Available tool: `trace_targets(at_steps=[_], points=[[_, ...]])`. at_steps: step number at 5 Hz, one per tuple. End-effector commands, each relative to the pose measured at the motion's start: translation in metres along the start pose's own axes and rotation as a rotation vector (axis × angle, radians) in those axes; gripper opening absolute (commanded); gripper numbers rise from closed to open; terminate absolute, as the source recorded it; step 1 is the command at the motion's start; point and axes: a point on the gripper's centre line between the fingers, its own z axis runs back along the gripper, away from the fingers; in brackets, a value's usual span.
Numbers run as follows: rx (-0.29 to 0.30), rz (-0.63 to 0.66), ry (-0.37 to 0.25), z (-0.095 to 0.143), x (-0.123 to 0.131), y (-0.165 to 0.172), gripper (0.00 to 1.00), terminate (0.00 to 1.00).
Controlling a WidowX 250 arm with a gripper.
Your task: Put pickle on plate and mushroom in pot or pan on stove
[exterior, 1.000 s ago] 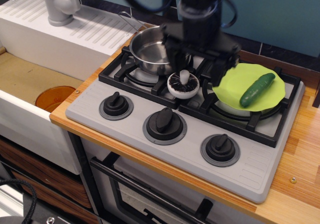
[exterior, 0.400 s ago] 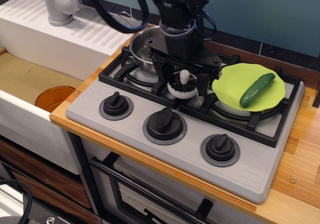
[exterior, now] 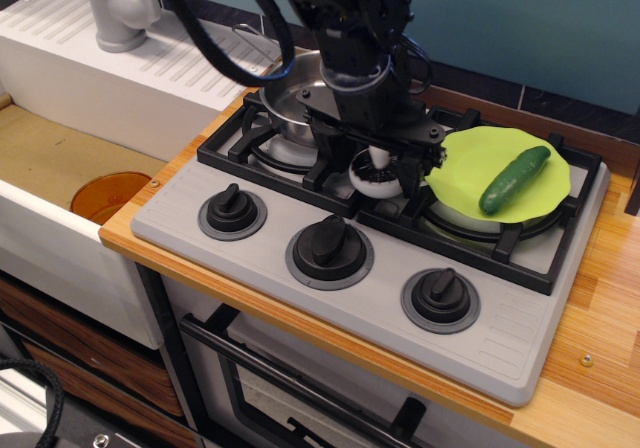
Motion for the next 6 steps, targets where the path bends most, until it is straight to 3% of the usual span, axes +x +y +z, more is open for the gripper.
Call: trace_targets(at_steps=[1,2,4,5,6], points=[[0.001,0.006,-0.029,-0.001,0.004,-0.002,1.00,0.00],[0.009,0.025,-0.005,0.001,0.002,-0.006,0.00,0.00],[0.018,0.020,0.084,0.038,0.015,-0.009,0.00,0.00],[0.035,-0.009,0.124,0.057,0.033,-0.008,0.00,0.00],[0.013,-0.034,0.134,0.063,0.052,0.003,0.00,0.00]])
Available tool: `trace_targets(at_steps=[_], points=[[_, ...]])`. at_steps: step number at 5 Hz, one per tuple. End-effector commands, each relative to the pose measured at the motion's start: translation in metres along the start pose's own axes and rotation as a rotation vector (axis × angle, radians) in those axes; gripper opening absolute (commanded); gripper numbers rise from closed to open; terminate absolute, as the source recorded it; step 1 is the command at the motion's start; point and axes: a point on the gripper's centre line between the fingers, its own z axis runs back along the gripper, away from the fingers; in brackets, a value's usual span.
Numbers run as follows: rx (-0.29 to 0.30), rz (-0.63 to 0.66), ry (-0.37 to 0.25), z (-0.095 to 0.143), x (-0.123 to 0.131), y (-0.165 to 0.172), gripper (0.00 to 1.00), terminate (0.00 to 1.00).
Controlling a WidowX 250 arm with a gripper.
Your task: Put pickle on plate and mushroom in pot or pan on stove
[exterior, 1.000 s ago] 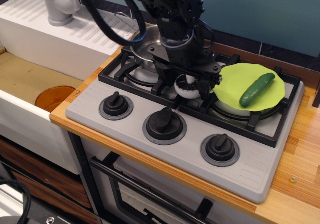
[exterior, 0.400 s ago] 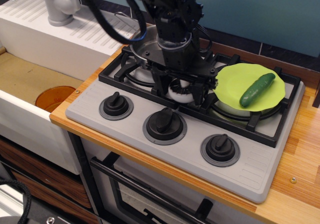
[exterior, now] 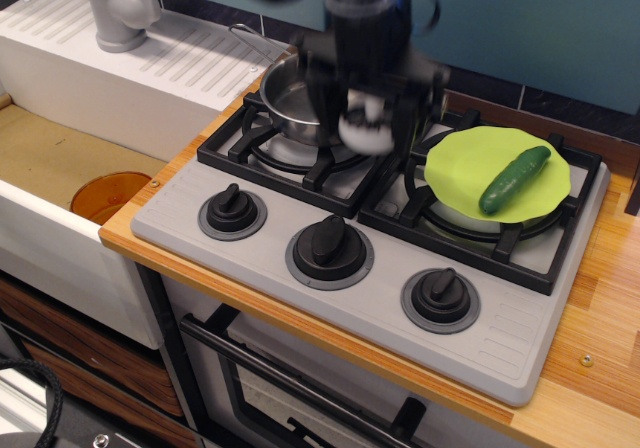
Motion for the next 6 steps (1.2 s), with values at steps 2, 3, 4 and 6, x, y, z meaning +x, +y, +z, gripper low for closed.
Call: trace_targets(at_steps=[2,3,4,6], points=[[-0.033,-0.060,-0.075,0.004,0.050,0.031,0.00,0.00],[-0.053,-0.054,-0.091,-0.006,0.045,0.035,0.00,0.00],[-0.055,-0.042,-0.102,-0.012,0.038,0.038,0.00,0.00],[-0.066,-0.035,-0.115,-0.016,0.035,0.035,1.00,0.00]])
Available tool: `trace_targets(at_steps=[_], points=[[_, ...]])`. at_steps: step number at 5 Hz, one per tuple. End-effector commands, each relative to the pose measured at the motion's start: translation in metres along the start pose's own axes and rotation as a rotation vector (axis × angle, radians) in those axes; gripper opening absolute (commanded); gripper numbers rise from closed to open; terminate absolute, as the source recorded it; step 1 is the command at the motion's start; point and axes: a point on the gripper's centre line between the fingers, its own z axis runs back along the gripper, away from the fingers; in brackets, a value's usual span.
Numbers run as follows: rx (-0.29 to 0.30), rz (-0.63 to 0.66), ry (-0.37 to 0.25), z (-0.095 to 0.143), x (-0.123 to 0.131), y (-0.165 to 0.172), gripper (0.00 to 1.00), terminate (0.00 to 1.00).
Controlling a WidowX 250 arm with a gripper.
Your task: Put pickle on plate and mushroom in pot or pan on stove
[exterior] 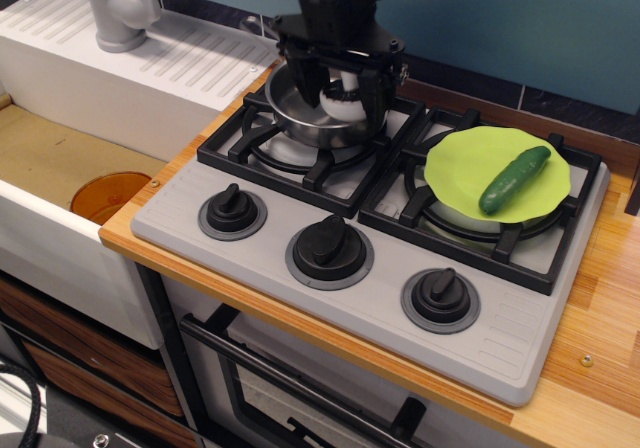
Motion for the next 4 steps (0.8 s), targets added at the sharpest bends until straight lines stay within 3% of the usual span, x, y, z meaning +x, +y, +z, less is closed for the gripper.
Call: trace_targets(at_steps=[1,4], points=[[0.002,-0.010,-0.029,0.024,0.013,-0.006,1.00,0.00],[-0.009,-0.007,-0.001,0.045,0.014,-0.033,1.00,0.00]])
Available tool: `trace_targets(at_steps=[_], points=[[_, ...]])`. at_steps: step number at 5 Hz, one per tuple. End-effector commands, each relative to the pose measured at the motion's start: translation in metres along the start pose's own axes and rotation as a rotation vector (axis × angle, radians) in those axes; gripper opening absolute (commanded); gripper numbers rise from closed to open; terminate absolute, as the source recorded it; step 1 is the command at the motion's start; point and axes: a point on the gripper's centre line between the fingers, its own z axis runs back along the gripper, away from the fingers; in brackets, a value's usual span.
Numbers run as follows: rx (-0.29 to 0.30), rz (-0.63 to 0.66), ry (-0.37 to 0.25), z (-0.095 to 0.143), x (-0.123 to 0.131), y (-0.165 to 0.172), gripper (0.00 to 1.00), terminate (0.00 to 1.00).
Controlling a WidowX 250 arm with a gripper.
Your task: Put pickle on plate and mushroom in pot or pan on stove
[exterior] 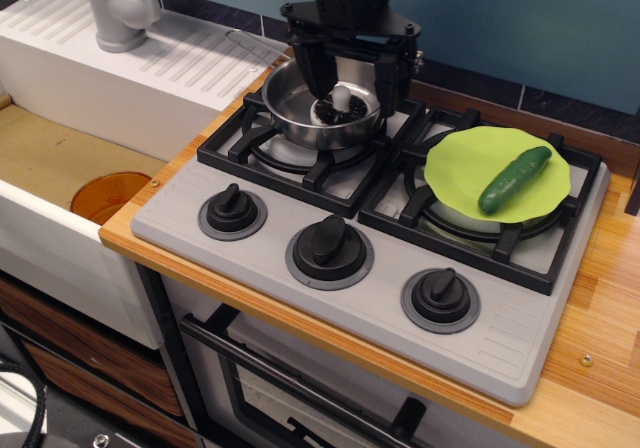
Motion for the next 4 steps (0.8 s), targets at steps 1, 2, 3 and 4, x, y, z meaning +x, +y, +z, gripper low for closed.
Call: trace_targets(at_steps=[1,2,3,4], points=[[-0.011,0.016,-0.099,0.032,0.001,-0.038,1.00,0.00],[0.003,0.026,-0.117,0.030,-0.003,-0.057,1.00,0.00],[-0.007,0.041,-0.120,0.029,-0.004,-0.066,1.00,0.00],[-0.022,0.017,-0.120,0.024,0.001,-0.067,1.00,1.00]])
